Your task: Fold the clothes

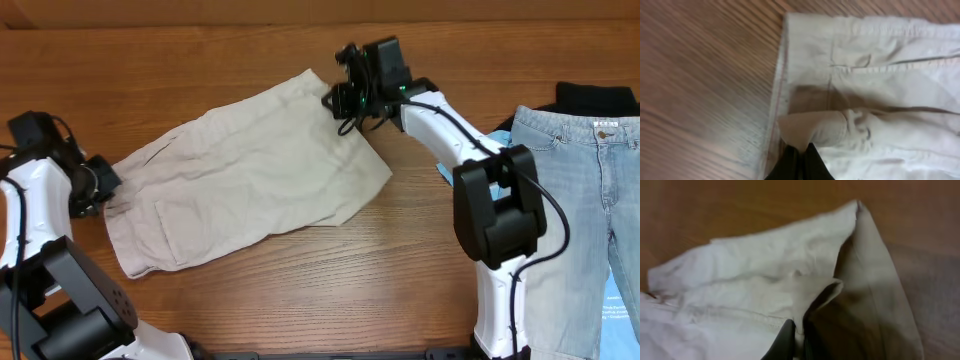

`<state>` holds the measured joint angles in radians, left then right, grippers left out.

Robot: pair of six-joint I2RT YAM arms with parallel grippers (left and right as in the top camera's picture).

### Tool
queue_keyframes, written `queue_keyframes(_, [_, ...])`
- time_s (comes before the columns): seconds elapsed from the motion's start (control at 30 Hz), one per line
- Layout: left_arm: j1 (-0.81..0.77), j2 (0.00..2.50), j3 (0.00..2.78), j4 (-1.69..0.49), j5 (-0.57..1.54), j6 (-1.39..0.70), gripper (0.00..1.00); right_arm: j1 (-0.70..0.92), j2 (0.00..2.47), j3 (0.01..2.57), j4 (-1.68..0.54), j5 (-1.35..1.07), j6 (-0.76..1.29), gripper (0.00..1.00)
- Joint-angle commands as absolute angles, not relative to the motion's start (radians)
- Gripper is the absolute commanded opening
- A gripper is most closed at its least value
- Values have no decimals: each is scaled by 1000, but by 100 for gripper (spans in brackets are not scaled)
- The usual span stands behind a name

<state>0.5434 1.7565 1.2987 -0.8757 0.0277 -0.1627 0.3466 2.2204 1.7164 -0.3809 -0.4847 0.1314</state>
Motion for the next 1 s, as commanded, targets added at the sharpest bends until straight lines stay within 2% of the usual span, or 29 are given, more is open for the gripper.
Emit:
queue_keyframes(0.0, [565,1752,1346,-883,49,-197,4,339,2154,1757,-345,-497,131,4])
queue_keyframes(0.07, [575,1752,1351,-881,77,-210,4,339,2155,1757,-345,-458,131,6])
queue_keyframes(0.13, [580,1752,1351,-878,107,-209,4,339,2155,1757,-358,-418,131,50])
queue_keyframes(0.2, [580,1752,1351,-878,108,-209,4,339,2155,1757,-394,-389,131,51])
queue_keyframes(0.27, [578,1752,1351,-878,109,-208,4,337,2155,1757,-445,-335,131,69])
queue_keyframes(0.37, [575,1752,1351,-878,105,-197,4,329,2155,1756,-469,-315,126,67])
queue_keyframes(0.47, [575,1752,1351,-883,104,-194,4,329,2162,1753,-468,-315,123,54])
queue_keyframes(0.5, [575,1752,1351,-886,104,-194,4,331,2170,1753,-468,-315,123,53])
queue_keyframes(0.53, [576,1752,1351,-888,104,-194,4,333,2180,1753,-465,-315,123,53])
queue_keyframes(0.63, [576,1752,1351,-892,104,-194,4,337,2232,1753,-426,-315,123,65])
queue_keyframes(0.77, [576,1752,1351,-898,104,-193,4,337,2310,1753,-353,-342,123,68])
queue_keyframes(0.9, [575,1752,1351,-904,104,-187,4,341,2352,1753,-271,-418,124,69])
queue_keyframes(0.97, [576,1752,1351,-905,104,-187,4,347,2361,1753,-241,-421,124,64])
